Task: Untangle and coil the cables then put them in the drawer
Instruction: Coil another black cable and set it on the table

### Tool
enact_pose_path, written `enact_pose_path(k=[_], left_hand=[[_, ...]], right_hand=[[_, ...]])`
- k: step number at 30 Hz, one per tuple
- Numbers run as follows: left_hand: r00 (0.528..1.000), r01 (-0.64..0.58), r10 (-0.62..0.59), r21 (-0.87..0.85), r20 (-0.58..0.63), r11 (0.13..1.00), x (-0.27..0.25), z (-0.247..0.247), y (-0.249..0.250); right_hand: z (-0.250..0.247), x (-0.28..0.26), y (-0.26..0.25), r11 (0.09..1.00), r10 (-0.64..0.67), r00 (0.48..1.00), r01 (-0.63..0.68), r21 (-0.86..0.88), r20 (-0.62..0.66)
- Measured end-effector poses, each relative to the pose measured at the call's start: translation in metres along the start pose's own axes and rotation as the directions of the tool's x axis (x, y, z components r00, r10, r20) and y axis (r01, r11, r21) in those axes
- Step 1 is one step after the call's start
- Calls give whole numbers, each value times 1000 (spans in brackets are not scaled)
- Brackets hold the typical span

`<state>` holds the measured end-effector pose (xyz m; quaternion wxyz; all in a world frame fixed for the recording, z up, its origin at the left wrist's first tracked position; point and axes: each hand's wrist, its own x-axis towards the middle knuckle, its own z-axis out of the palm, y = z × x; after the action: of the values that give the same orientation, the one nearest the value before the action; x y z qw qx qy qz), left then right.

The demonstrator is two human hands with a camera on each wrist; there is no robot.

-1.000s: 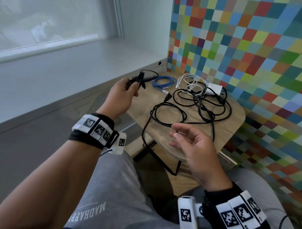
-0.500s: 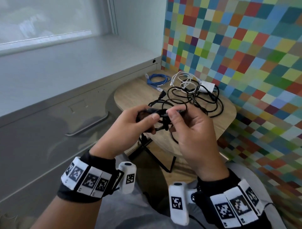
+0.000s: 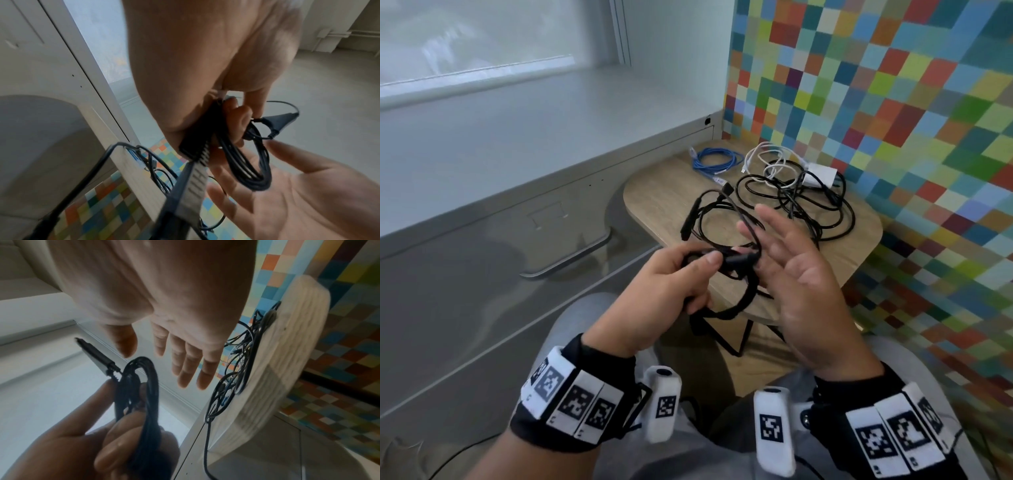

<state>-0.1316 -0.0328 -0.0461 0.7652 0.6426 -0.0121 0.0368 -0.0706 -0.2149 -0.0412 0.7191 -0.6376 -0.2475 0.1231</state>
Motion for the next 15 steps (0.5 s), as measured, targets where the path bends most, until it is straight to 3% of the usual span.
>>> enact_pose_path(k=[2, 4, 9, 12, 15], left_hand=[[999, 11, -13, 36, 51, 999, -1, 1, -4], [999, 32, -34, 63, 29, 997, -1, 2, -6], [979, 52, -27, 117, -202, 992, 5, 3, -12], [971, 25, -14, 43, -238, 999, 6, 6, -10], [977, -33, 31, -10, -213, 999, 5, 10, -6]], right_hand=[[3, 1, 0, 996, 18, 999, -21, 85, 37], [6, 1, -1, 995, 12, 1000, -13, 102, 8], [2, -4, 0, 996, -61, 998, 62, -60, 28], [1, -5, 5, 988, -5, 995, 20, -154, 97], [4, -6, 11, 962, 38, 996, -16, -272, 75]])
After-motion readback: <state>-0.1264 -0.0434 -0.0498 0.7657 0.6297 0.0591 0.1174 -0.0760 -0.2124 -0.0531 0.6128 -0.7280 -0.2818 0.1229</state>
